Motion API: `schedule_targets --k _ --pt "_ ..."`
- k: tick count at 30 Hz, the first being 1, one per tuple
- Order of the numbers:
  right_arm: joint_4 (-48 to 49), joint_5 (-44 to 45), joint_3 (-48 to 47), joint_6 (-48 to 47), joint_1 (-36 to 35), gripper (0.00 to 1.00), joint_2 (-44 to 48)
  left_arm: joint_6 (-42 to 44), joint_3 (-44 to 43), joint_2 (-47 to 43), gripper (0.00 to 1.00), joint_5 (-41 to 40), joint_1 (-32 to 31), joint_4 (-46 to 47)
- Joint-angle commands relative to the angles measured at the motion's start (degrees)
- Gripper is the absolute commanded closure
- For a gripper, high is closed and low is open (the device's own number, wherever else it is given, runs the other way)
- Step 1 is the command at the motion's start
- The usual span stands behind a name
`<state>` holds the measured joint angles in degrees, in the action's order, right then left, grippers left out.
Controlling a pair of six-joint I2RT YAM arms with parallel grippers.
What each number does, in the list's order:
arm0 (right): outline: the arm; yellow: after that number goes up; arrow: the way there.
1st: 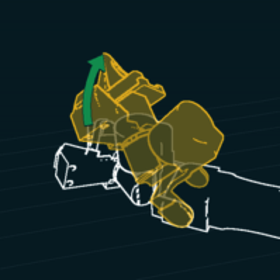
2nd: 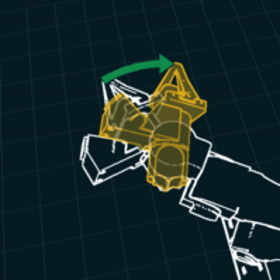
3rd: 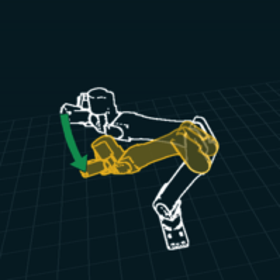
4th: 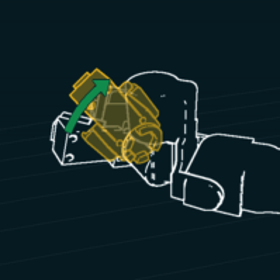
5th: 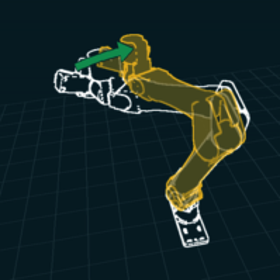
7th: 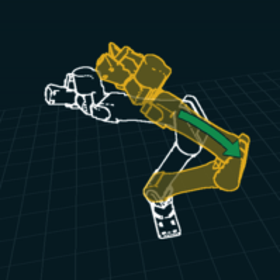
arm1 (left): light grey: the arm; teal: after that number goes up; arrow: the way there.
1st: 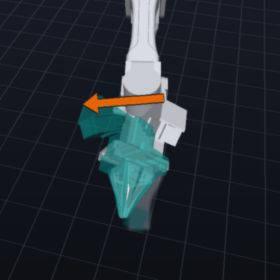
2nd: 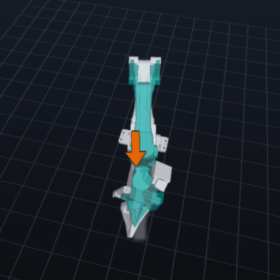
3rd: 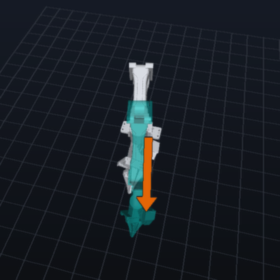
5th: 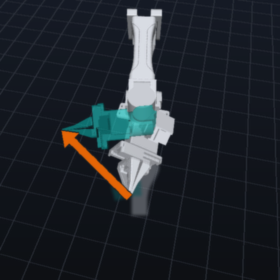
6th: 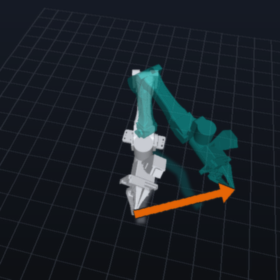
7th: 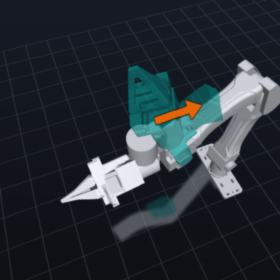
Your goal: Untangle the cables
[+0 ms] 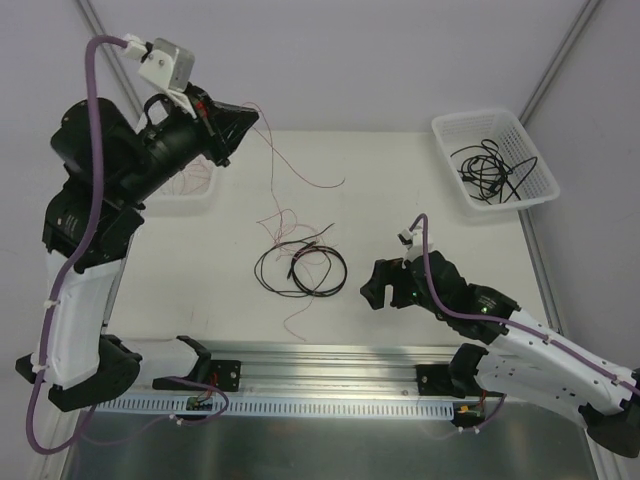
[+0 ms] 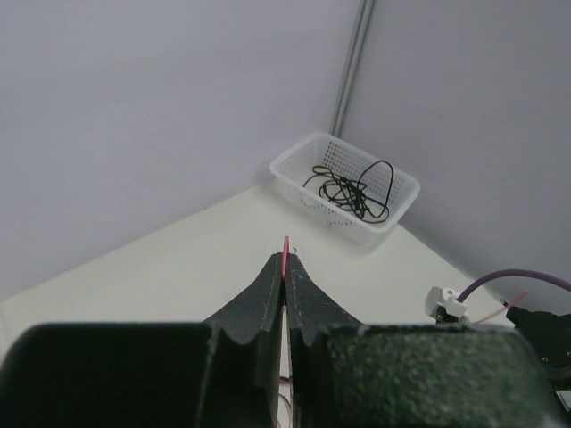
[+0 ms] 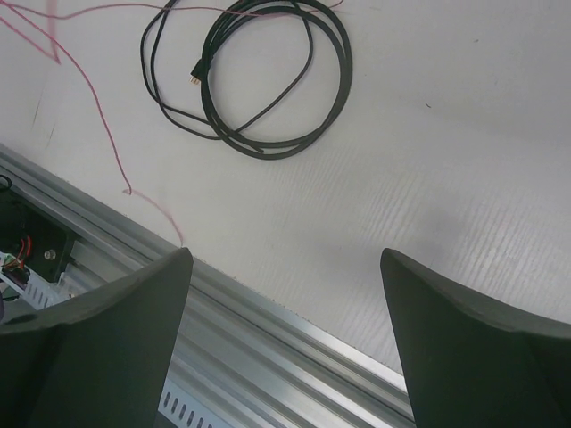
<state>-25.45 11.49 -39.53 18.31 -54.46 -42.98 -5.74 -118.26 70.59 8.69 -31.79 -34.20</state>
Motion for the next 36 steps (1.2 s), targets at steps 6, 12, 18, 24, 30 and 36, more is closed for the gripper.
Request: schedule_targets --k 6,12,18,24,30,36 --pt "10.2 -5.8 -2.9 -5.6 0.1 0.09 -1.0 -6.1 5.7 1.4 1.00 4.3 0.4 -2.3" --pt "20.2 -9.5 -7.5 -8.7 0.1 0.11 -9.0 -9.2 9.5 -0.8 1.00 5.9 0.4 -2.3" --pt "28.7 -9.5 -11.5 -5.3 1.0 0.18 -19.0 -10.6 11.4 -2.6 1.00 6.1 0.4 -2.3" --pt "34.7 -6.3 -10.6 6.3 5.3 0.32 -24.2 -11.9 12.8 -3.7 1.00 6.9 0.4 -2.3" --pt "38.2 -11.0 -13.2 8.2 6.5 0.35 -29.5 -12.1 13.4 -3.5 1.00 7.5 0.4 -2.3" --pt "40.0 -13.8 -13.6 10.1 6.4 0.39 -33.9 -12.2 13.4 -3.9 1.00 7.2 0.4 -2.3"
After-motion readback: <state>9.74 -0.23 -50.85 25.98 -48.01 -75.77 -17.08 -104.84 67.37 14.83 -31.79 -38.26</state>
